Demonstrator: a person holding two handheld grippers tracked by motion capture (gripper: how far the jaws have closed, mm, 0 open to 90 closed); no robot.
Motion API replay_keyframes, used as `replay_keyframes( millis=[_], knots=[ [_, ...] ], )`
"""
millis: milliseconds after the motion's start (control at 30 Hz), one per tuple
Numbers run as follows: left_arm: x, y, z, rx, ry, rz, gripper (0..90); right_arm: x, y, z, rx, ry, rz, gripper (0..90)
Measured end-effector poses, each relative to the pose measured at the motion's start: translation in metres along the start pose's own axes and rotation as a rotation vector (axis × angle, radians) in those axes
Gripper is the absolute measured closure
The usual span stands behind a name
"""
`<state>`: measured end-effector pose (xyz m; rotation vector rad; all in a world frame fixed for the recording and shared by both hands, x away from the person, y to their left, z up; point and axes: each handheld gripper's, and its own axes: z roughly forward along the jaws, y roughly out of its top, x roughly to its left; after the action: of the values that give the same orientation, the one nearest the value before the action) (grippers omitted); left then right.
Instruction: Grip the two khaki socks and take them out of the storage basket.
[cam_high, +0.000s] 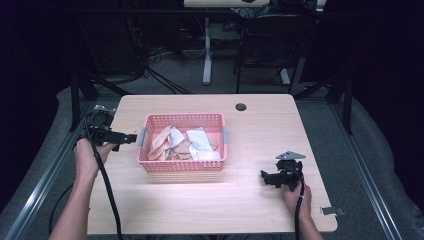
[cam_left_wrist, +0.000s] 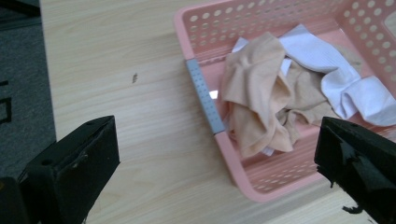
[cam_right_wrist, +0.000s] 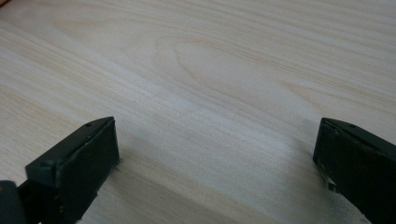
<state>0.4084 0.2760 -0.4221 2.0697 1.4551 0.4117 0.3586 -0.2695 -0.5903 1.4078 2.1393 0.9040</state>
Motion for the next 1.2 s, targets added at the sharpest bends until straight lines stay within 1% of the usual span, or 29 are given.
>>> replay_keyframes(
  millis=[33,133,233,267,300,433,567,600,633,667,700,733,800,867,900,933,967,1000,1033,1067,1133,1200],
  knots=[
    [-0.003,0.003,0.002,0.017,-0.002,0.013,0.1,0.000,0.000,0.000,0.002,-0.003,0.001,0.0],
    [-0.013,0.012,0.011,0.049,-0.010,0.048,0.1,0.000,0.000,0.000,0.005,-0.007,0.000,0.0],
    [-0.021,0.019,0.019,0.073,-0.027,0.064,0.3,0.000,0.000,0.000,0.005,-0.003,0.003,0.0],
    [-0.026,0.023,0.026,0.089,-0.030,0.066,0.1,0.000,0.000,0.000,0.005,-0.006,0.002,0.0],
    [-0.026,0.023,0.026,0.089,-0.030,0.066,0.1,0.000,0.000,0.000,0.005,-0.006,0.002,0.0],
    [-0.034,0.030,0.040,0.122,-0.039,0.078,0.5,0.000,0.000,0.000,0.004,-0.002,0.003,0.0],
    [-0.041,0.034,0.052,0.158,-0.031,0.104,0.8,0.000,0.000,0.000,0.004,-0.002,0.003,0.0],
    [-0.042,0.035,0.055,0.165,-0.025,0.107,0.9,0.000,0.000,0.000,0.005,-0.002,0.003,0.0],
    [-0.043,0.035,0.058,0.178,-0.020,0.118,0.9,0.000,0.000,0.000,0.004,-0.002,0.003,0.0],
    [-0.044,0.035,0.061,0.182,-0.019,0.117,0.9,0.000,0.000,0.000,0.005,-0.002,0.003,0.0],
    [-0.044,0.036,0.063,0.190,-0.023,0.128,0.9,0.000,0.000,0.000,0.005,-0.002,0.003,0.0],
    [-0.046,0.036,0.065,0.198,-0.017,0.134,1.0,0.000,0.000,0.000,0.002,-0.001,0.004,0.0],
    [-0.048,0.037,0.067,0.200,-0.022,0.143,2.1,0.000,0.000,0.000,0.002,0.000,0.005,0.0],
    [-0.050,0.038,0.070,0.207,-0.022,0.153,5.6,0.000,0.000,0.000,0.002,0.000,0.005,0.0],
    [-0.052,0.038,0.072,0.211,-0.015,0.153,9.4,0.000,0.000,0.000,0.002,0.000,0.005,0.0],
    [-0.052,0.038,0.074,0.227,0.011,0.150,15.2,0.000,0.000,0.000,0.002,-0.001,0.005,0.0],
    [-0.053,0.039,0.076,0.238,0.027,0.154,16.5,0.000,0.000,0.000,0.003,-0.002,0.005,0.0],
    [-0.053,0.039,0.078,0.242,0.021,0.153,17.1,0.000,0.000,0.000,0.003,-0.001,0.005,0.0],
    [-0.052,0.039,0.080,0.246,0.014,0.149,20.0,0.000,0.000,0.000,0.002,-0.002,0.005,0.0],
    [-0.052,0.039,0.082,0.253,0.011,0.147,26.2,0.001,0.000,0.000,0.001,0.000,0.006,0.0],
    [-0.053,0.039,0.085,0.257,0.009,0.148,27.7,0.000,0.000,0.000,0.002,-0.001,0.005,0.0],
    [-0.055,0.039,0.087,0.271,0.000,0.156,32.9,0.000,0.000,0.000,0.002,0.000,0.005,0.0]
  ],
)
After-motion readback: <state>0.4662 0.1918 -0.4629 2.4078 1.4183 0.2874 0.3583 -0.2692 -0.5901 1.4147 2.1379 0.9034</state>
